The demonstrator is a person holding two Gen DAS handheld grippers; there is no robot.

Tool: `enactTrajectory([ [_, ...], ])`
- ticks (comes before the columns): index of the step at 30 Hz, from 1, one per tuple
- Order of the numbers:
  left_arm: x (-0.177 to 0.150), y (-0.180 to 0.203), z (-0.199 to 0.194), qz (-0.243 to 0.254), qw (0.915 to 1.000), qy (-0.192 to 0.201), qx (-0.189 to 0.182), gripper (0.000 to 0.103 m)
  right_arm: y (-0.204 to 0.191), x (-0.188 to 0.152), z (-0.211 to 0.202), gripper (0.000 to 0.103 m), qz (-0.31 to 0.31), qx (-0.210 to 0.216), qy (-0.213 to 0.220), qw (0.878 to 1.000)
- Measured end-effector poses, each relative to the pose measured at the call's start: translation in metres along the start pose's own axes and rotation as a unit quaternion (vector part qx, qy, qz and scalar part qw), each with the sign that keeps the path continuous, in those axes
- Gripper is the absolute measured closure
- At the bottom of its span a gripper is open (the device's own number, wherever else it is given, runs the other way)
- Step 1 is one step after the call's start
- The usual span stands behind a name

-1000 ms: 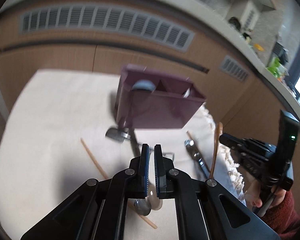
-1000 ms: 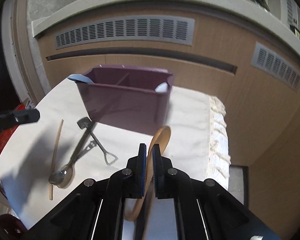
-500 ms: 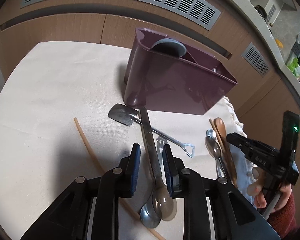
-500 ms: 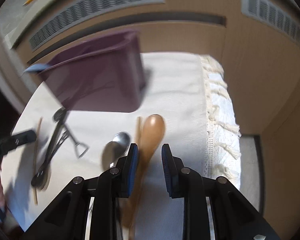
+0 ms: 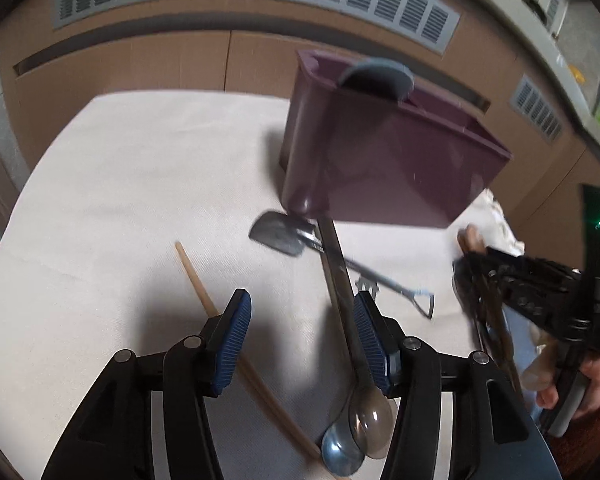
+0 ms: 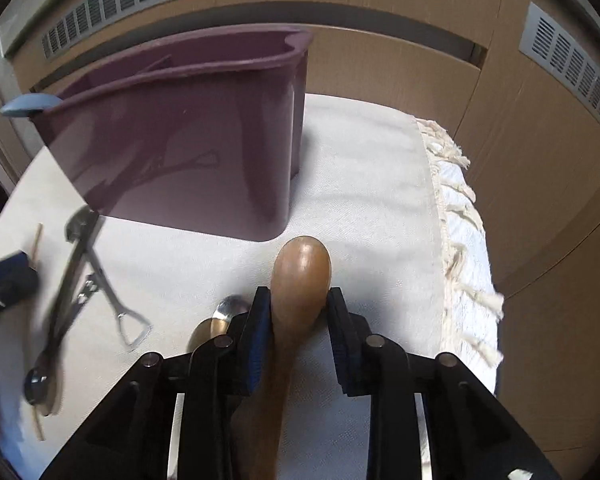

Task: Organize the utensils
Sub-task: 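Lift the metal spoon with the left tool while the right tool lifts the wooden spoon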

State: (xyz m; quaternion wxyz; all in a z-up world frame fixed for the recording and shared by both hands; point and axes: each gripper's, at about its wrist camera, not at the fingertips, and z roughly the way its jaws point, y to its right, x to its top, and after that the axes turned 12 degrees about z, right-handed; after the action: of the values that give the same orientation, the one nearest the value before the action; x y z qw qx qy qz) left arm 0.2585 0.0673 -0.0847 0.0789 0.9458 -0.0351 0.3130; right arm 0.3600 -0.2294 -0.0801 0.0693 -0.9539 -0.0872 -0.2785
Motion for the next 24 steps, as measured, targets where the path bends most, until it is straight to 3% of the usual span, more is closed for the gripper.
enactTrajectory([
  [5,0.011,0.007,0.020,-0.010,0.9991,-0.032,-0.026,0.053,0.007,-0.006,-0.031,0.078,0.021,0.030,0.032,0.999],
  [11,0.031,0.026,0.043,0.041,0.9977,-0.042,0.032,0.064,0.007,-0.016,-0.058,0.078,0.009,0.025,0.074,0.997],
  [13,0.033,0.027,0.045,0.044,0.9974,-0.041,0.039,0.082,0.004,-0.019,-0.063,0.078,0.000,0.018,0.082,0.996],
  [15,0.031,0.026,0.043,0.046,0.9978,-0.039,0.029,0.091,0.000,-0.020,-0.066,0.078,-0.006,0.013,0.087,0.996],
  [24,0.020,0.032,0.008,0.048,0.9988,0.002,-0.012,0.092,0.000,-0.023,-0.082,0.078,-0.001,0.034,0.096,0.995],
])
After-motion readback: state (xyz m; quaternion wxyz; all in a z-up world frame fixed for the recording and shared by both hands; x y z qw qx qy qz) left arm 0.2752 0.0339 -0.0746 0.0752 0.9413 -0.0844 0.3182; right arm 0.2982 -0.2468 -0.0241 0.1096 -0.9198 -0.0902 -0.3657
